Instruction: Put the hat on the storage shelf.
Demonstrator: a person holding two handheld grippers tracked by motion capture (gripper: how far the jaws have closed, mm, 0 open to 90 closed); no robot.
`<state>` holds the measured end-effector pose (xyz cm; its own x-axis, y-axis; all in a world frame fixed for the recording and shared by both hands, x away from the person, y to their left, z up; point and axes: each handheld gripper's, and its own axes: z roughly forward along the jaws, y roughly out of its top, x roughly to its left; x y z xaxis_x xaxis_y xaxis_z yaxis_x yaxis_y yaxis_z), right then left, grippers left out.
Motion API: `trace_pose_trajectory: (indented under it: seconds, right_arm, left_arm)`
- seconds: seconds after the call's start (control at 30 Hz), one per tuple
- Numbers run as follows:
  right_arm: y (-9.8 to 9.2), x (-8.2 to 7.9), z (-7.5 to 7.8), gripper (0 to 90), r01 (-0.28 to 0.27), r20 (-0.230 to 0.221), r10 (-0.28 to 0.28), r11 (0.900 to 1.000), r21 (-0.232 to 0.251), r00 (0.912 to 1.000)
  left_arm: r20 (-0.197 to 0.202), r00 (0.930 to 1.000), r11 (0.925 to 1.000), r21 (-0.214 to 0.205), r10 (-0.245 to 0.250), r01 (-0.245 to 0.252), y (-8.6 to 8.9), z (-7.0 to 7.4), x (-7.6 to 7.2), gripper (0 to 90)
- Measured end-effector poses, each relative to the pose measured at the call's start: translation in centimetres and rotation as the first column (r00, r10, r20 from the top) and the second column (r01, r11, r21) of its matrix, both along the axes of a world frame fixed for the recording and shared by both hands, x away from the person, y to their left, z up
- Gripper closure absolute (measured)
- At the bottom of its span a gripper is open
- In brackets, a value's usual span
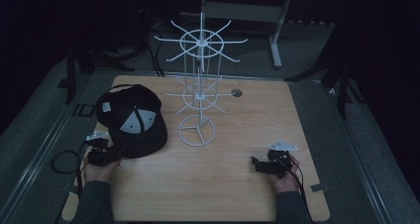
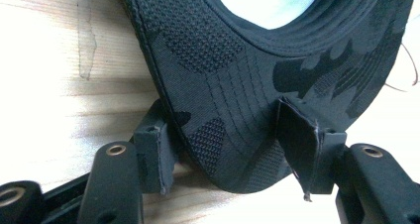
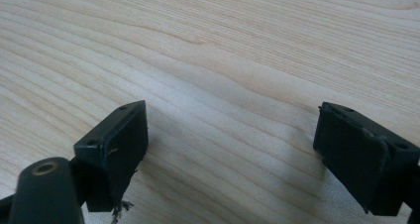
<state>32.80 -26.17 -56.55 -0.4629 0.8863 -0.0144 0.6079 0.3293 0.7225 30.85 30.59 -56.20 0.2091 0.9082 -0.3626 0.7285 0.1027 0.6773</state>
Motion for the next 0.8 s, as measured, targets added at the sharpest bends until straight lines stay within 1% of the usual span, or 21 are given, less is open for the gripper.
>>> trace_pose_trajectory:
  seconds: [0.2, 0.23, 0.27, 0.3, 0.37, 0.5, 0.53, 0.57, 0.63, 0.7, 0.8]
  right_arm:
    - [0.0, 0.0, 0.0, 13.3, 0.000, 0.000, 0.000, 1.0000, 0.000, 1.0000]
    - [0.0, 0.0, 0.0, 13.3, 0.000, 0.000, 0.000, 1.0000, 0.000, 1.0000]
    - [0.0, 0.0, 0.0, 13.3, 0.000, 0.000, 0.000, 1.0000, 0.000, 1.0000]
    - [0.0, 0.0, 0.0, 13.3, 0.000, 0.000, 0.000, 1.0000, 0.000, 1.0000]
    - [0.0, 0.0, 0.0, 13.4, 0.000, 0.000, 0.000, 1.0000, 0.000, 1.0000]
    - [0.0, 0.0, 0.0, 13.3, 0.000, 0.000, 0.000, 1.0000, 0.000, 1.0000]
    - [0.0, 0.0, 0.0, 13.4, 0.000, 0.000, 0.000, 1.0000, 0.000, 1.0000]
    - [0.0, 0.0, 0.0, 13.4, 0.000, 0.000, 0.000, 1.0000, 0.000, 1.0000]
    - [0.0, 0.0, 0.0, 13.3, 0.000, 0.000, 0.000, 1.0000, 0.000, 1.0000]
    - [0.0, 0.0, 0.0, 13.4, 0.000, 0.000, 0.000, 1.0000, 0.000, 1.0000]
    - [0.0, 0.0, 0.0, 13.4, 0.000, 0.000, 0.000, 1.0000, 0.000, 1.0000]
  left_arm:
    - [0.000, 0.9999, 0.9999, -0.004, -0.014, 0.014, -0.3, -0.2, 0.1, 41.7]
    - [0.011, 0.9999, 0.9998, -0.013, -0.012, 0.012, -0.3, -0.1, 0.1, 44.2]
    - [0.011, 0.9999, 0.9998, -0.013, -0.012, 0.012, -0.3, -0.1, 0.1, 45.8]
    - [0.023, 0.9997, 0.9996, -0.024, -0.011, 0.011, -0.3, 0.0, 0.1, 47.4]
    - [0.029, 0.9995, 0.9994, -0.032, -0.013, 0.014, -0.3, 0.1, 0.0, 50.1]
    - [0.031, 0.9992, 0.9988, -0.041, -0.024, 0.025, -0.3, 0.0, 0.1, 50.2]
    - [0.025, 0.9992, 0.9984, -0.046, -0.031, 0.033, -0.6, -0.2, 0.3, 50.2]
    - [0.020, 0.9990, 0.9980, -0.049, -0.039, 0.040, -0.6, -0.3, 0.4, 47.9]
    - [0.018, 0.9987, 0.9975, -0.051, -0.048, 0.048, -0.9, -0.5, 0.5, 47.1]
    - [0.023, 0.9986, 0.9976, -0.050, -0.048, 0.049, -1.0, -0.3, 0.5, 47.3]
    - [0.052, 0.9970, 0.9971, -0.046, -0.058, 0.060, -1.2, 0.2, 0.5, 50.4]
